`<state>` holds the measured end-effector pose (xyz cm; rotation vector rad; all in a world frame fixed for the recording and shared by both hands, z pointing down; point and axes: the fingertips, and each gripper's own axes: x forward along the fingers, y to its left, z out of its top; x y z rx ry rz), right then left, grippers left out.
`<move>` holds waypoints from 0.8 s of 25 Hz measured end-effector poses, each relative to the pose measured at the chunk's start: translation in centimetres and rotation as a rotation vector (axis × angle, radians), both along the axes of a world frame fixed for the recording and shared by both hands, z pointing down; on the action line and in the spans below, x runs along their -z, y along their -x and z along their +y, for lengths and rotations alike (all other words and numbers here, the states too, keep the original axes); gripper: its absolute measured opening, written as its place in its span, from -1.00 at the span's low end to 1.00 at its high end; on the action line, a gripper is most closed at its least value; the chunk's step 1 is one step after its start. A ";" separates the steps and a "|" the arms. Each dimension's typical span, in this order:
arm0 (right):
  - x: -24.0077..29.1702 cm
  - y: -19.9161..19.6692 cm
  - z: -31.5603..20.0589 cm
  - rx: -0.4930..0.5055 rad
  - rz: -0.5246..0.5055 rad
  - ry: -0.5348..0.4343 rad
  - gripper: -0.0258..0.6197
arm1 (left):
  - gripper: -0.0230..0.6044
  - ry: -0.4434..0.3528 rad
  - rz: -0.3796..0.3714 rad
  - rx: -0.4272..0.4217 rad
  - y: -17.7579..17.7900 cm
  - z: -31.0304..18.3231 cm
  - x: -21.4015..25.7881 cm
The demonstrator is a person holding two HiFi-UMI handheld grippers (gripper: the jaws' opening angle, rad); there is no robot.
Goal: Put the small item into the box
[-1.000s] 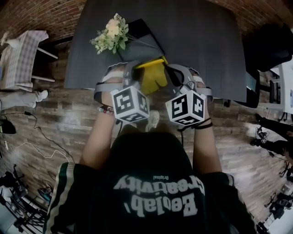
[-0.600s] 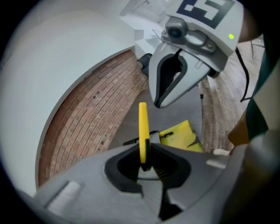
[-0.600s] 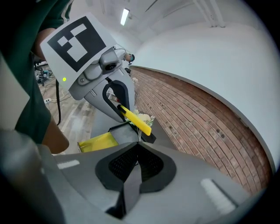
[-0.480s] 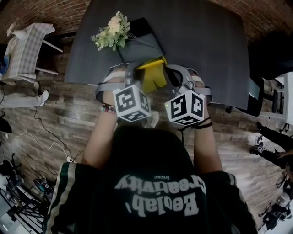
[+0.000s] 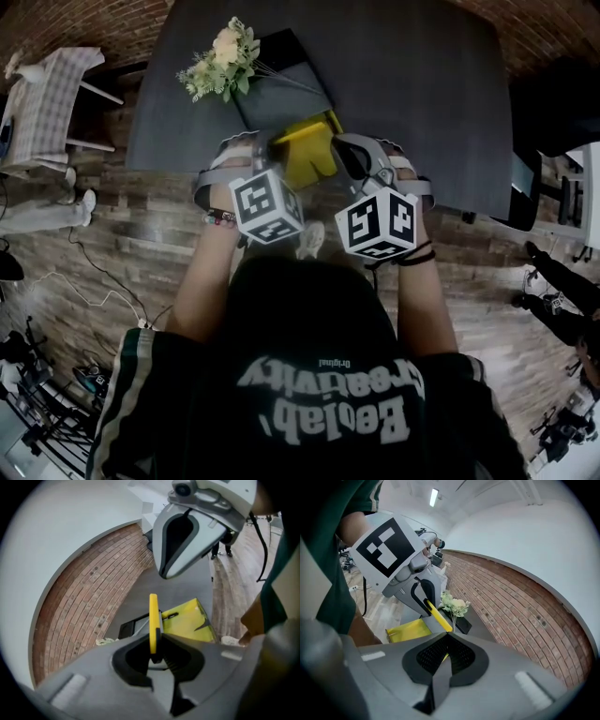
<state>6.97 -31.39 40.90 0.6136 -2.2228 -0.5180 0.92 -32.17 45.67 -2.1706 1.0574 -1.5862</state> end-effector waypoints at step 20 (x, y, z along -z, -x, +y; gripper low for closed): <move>-4.9 0.2 -2.9 -0.025 0.025 0.104 -0.90 | -0.77 0.141 -0.011 -0.035 0.0 -2.5 -7.5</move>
